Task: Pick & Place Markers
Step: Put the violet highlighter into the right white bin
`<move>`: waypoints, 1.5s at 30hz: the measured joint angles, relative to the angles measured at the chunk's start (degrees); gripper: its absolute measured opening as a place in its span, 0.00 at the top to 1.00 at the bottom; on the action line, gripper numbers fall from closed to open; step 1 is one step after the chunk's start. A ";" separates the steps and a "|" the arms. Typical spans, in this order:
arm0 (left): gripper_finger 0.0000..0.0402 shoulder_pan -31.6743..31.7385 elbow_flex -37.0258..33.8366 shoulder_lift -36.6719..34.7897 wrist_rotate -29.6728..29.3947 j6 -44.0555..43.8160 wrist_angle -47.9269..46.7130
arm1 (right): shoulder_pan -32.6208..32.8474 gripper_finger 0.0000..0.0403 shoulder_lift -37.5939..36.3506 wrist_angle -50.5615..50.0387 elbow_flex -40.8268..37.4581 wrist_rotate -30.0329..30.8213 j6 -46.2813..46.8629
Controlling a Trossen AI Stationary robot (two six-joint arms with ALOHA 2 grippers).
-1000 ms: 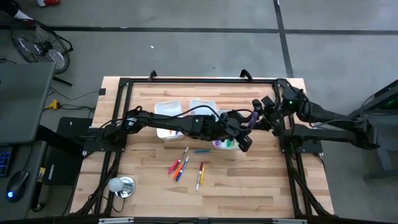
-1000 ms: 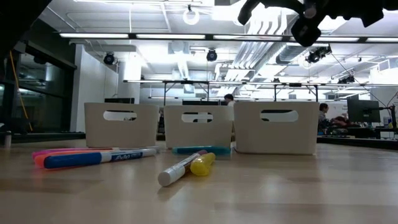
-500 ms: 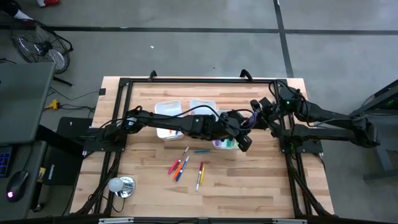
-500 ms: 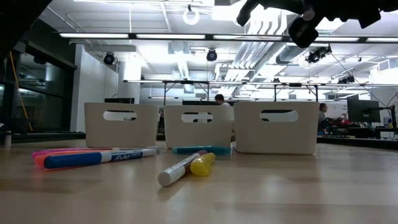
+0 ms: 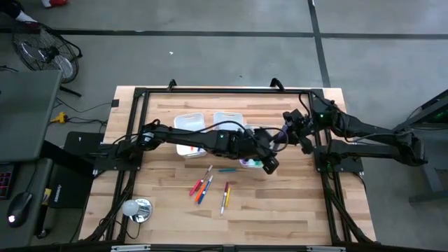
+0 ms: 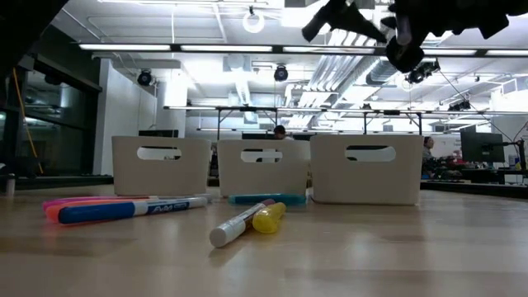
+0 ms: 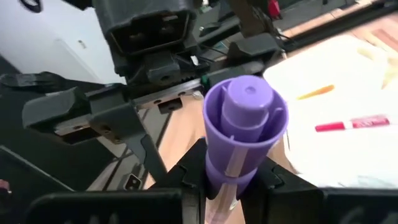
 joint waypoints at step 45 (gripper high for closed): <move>0.50 4.54 -0.59 -9.03 -40.63 5.69 -52.29 | 5.07 0.87 34.88 8.24 0.00 26.09 39.31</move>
